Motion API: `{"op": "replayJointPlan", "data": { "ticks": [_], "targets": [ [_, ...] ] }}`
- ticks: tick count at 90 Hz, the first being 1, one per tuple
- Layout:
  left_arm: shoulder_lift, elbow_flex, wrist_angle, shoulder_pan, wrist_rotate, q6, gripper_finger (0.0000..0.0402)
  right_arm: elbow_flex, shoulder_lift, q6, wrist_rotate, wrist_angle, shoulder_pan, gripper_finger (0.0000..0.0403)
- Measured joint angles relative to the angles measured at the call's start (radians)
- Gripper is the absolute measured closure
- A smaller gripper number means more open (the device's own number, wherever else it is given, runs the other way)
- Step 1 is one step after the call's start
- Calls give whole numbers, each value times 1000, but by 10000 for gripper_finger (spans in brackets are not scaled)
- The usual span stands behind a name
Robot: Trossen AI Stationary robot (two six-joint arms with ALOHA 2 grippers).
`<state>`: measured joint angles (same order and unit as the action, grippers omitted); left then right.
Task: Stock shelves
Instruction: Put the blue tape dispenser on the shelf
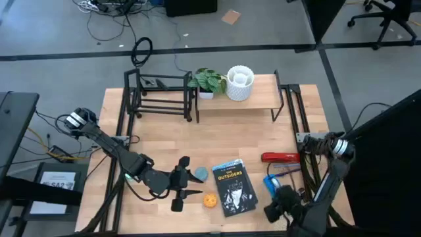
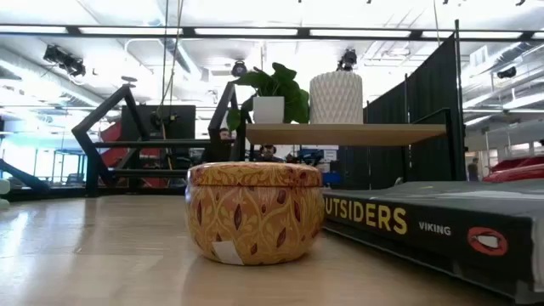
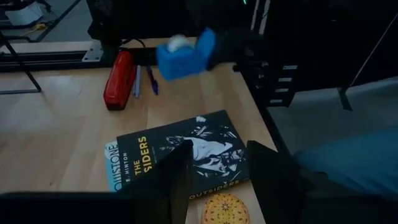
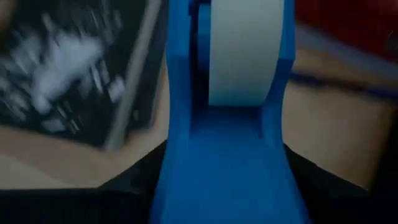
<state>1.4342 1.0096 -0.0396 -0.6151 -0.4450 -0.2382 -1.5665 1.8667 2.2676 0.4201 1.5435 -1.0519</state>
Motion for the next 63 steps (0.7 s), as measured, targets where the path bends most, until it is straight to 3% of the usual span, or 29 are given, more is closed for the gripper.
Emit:
{"op": "replayJointPlan", "data": {
  "ticks": [6, 26, 49, 63],
  "targets": [
    [0, 0, 0, 0, 0, 0, 271, 6, -77, -16, 53, 39, 37, 231],
    [0, 0, 0, 0, 0, 23, 271, 123, -387, -306, 248, 26, 262, 231],
    [0, 0, 0, 0, 0, 27, 271, 215, -653, -787, 253, 1, 763, 231],
    [0, 0, -2, 0, 0, 28, 271, 237, -736, -1144, 136, -159, 1121, 231]
  ]
}}
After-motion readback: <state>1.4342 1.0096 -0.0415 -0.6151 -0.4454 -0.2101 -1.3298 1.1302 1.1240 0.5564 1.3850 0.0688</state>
